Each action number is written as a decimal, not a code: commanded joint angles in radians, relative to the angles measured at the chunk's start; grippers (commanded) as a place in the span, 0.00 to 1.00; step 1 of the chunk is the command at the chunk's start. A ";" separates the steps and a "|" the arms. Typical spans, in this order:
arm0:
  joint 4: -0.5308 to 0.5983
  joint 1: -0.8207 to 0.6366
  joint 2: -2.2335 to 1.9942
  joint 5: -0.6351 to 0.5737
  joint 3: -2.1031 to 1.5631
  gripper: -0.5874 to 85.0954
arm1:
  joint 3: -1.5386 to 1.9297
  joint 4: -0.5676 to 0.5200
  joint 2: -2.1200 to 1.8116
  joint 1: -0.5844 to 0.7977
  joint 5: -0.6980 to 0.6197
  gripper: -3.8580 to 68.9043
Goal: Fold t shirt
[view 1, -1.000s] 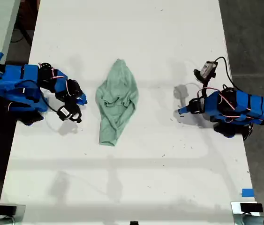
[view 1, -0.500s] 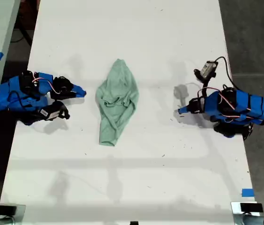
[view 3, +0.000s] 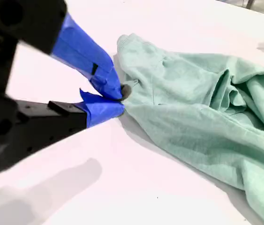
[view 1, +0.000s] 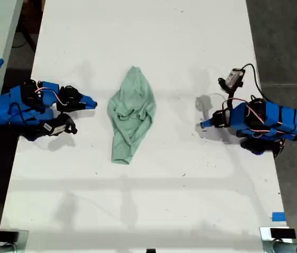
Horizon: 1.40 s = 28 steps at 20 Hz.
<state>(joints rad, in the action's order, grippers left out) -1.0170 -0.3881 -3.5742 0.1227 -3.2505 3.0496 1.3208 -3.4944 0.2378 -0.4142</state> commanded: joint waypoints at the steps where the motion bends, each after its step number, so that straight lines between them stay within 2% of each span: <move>1: -0.002 -0.014 -0.005 0.008 -0.041 0.01 | 0.063 0.000 -0.014 0.005 0.006 0.07; 5: -0.008 -0.032 0.034 0.104 -0.041 0.04 | 0.063 0.000 -0.014 0.011 0.012 0.07; 8: -0.006 0.018 0.011 0.166 -0.041 0.08 | 0.063 0.002 -0.012 0.014 0.014 0.08; 11: -0.005 0.052 0.006 0.158 -0.041 0.02 | 0.063 0.002 -0.012 0.011 0.003 0.19; 13: -0.005 0.080 0.005 0.158 -0.041 0.01 | 0.063 0.002 -0.012 0.018 -0.008 0.16; 17: -0.005 0.103 0.005 0.158 -0.041 0.15 | 0.063 0.002 -0.012 0.008 -0.006 0.09; 18: -0.005 0.103 0.005 0.114 -0.041 0.16 | 0.063 0.002 -0.012 0.006 -0.006 0.09; 21: -0.005 0.100 0.005 -0.221 -0.041 0.16 | 0.063 0.002 -0.012 0.005 -0.006 0.08; 28: -0.005 0.095 0.005 -0.236 -0.041 0.16 | 0.063 0.002 -0.012 0.008 -0.003 0.07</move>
<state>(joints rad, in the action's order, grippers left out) -1.0232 -0.2961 -3.5604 -0.1089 -3.2505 3.0496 1.3208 -3.4944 0.2485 -0.4065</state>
